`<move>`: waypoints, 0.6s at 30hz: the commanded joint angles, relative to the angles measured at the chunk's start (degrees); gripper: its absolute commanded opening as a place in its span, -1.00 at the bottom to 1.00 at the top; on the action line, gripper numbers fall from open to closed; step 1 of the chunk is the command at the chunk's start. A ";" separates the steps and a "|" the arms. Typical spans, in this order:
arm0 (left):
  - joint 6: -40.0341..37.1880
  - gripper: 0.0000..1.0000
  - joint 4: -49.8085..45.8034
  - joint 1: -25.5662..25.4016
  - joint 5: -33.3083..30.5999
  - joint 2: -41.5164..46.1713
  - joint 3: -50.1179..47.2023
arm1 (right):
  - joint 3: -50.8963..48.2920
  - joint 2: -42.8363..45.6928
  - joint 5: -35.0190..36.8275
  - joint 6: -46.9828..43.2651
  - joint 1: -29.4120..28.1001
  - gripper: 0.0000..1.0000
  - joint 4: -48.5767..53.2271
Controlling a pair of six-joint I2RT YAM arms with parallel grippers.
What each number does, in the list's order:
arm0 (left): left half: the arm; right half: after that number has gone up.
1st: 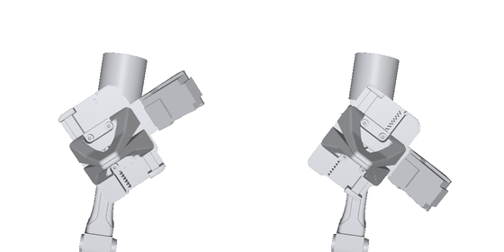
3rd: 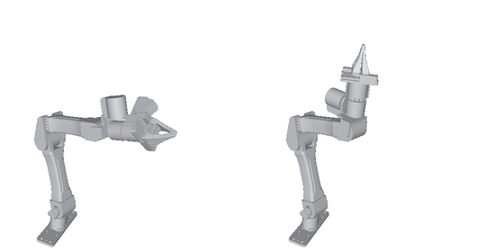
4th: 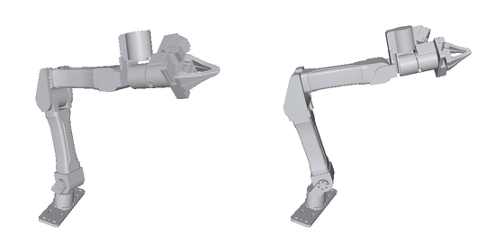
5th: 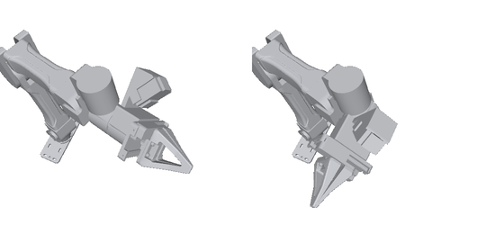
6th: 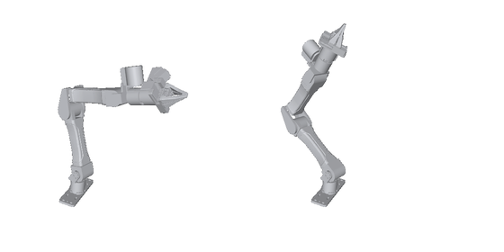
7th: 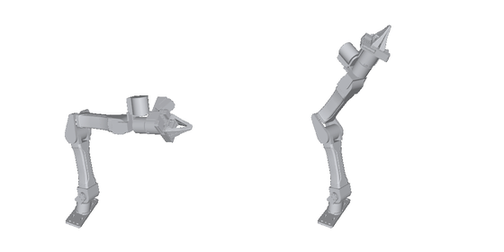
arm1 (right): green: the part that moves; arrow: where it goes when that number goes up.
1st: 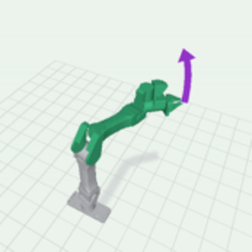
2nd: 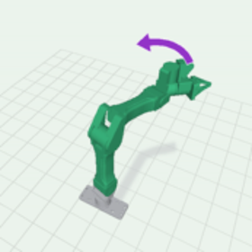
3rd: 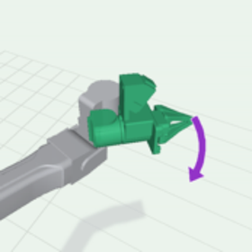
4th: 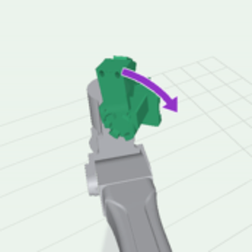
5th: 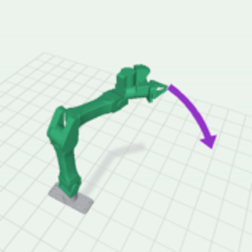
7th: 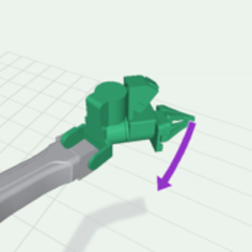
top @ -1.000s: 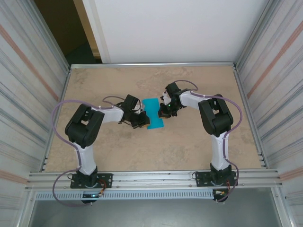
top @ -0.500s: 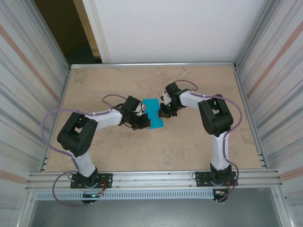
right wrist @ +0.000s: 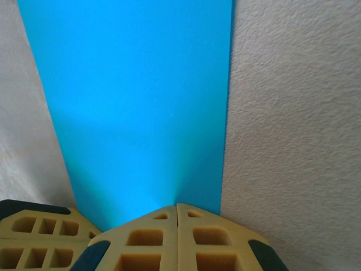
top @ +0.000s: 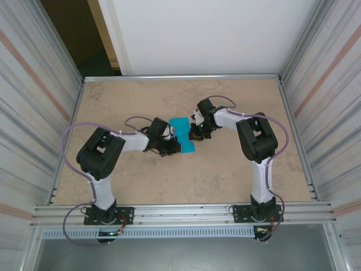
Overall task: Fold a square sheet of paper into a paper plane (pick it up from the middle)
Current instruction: First fold the square sheet of paper in half at the center of the table.
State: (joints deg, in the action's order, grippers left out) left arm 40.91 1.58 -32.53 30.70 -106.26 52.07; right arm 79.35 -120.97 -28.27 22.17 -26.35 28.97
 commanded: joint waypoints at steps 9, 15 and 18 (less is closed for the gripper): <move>2.85 -0.68 -0.53 3.26 -3.04 14.42 -11.71 | -2.93 -5.00 13.06 2.74 -0.85 -0.94 9.08; 6.34 -0.48 5.18 3.53 -8.49 15.95 -8.26 | 0.67 3.12 9.68 11.38 -3.45 -0.76 5.27; 7.29 -0.46 9.04 3.53 -7.14 13.34 -6.68 | -1.09 8.29 8.80 14.85 -3.18 -0.54 0.81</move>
State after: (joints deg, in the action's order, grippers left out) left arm 46.28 6.44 -29.36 24.91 -91.66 43.33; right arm 79.70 -117.51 -22.17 31.57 -29.61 29.91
